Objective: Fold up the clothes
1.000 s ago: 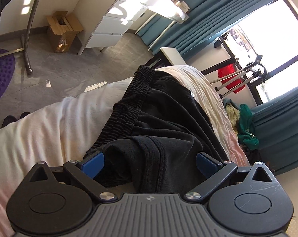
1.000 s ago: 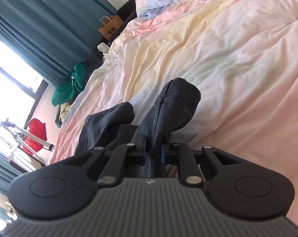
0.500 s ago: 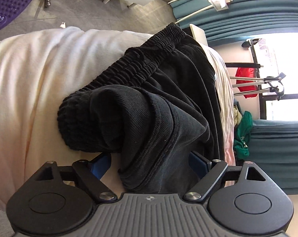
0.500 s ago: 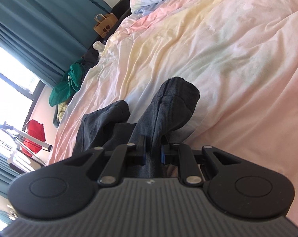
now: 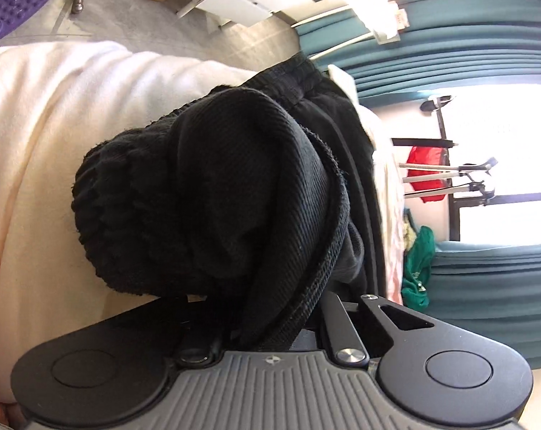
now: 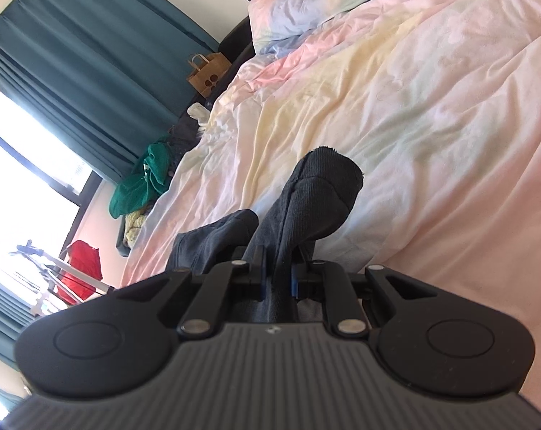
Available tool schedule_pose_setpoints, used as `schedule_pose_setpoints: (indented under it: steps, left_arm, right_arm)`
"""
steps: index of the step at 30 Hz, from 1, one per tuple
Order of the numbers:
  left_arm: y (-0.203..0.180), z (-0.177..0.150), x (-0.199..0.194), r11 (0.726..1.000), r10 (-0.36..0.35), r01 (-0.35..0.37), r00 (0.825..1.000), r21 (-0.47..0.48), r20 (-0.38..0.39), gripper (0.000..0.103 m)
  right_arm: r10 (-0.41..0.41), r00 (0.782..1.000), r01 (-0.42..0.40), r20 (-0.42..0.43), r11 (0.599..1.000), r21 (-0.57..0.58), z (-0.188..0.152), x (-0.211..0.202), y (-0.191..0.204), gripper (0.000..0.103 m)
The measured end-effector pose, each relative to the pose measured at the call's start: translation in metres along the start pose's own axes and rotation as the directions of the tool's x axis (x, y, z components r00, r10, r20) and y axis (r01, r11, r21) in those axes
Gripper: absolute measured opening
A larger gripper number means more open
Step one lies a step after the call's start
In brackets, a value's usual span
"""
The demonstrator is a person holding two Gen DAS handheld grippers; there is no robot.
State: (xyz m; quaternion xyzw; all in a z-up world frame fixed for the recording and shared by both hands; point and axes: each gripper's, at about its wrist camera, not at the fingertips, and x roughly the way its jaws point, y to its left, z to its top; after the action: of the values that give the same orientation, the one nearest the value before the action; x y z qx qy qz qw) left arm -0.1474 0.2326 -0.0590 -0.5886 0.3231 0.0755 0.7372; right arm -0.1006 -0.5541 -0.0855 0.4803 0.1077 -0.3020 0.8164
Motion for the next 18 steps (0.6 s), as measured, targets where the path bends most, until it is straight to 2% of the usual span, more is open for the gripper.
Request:
schedule_pose_setpoints:
  steps: [2, 6, 10, 12, 15, 18]
  left_arm:
    - [-0.012, -0.005, -0.022, 0.999, -0.038, 0.037, 0.999, 0.032, 0.033, 0.009]
    - [-0.036, -0.015, -0.075, 0.990, -0.084, 0.074, 0.993, 0.119, 0.086, 0.008]
    - [-0.044, -0.016, -0.108, 0.984, -0.129, 0.119, 0.990, 0.134, 0.063, 0.008]
    - [-0.054, -0.013, -0.109, 0.983, -0.127, 0.116, 0.990, 0.144, 0.066, 0.008]
    - [-0.076, -0.006, -0.099, 0.981, -0.127, 0.111, 0.988, 0.160, 0.090, 0.008]
    - [-0.113, 0.008, -0.064, 0.982, -0.131, 0.111, 0.984, 0.154, 0.123, 0.009]
  right_arm:
    - [0.013, 0.999, -0.012, 0.031, 1.000, -0.007, 0.001, -0.008, 0.004, 0.014]
    - [0.033, 0.988, -0.027, 0.150, 0.999, -0.040, 0.005, -0.039, 0.015, 0.012]
    - [0.043, 0.968, -0.026, 0.245, 0.997, -0.072, 0.010, -0.069, 0.022, 0.012]
    - [0.059, 0.966, -0.036, 0.253, 0.995, -0.095, 0.012, -0.072, 0.029, 0.012]
    - [0.063, 0.973, -0.038, 0.221, 0.993, -0.116, 0.013, -0.058, 0.049, 0.012]
    - [0.045, 0.977, -0.014, 0.209, 0.989, -0.147, 0.015, -0.030, 0.080, 0.012]
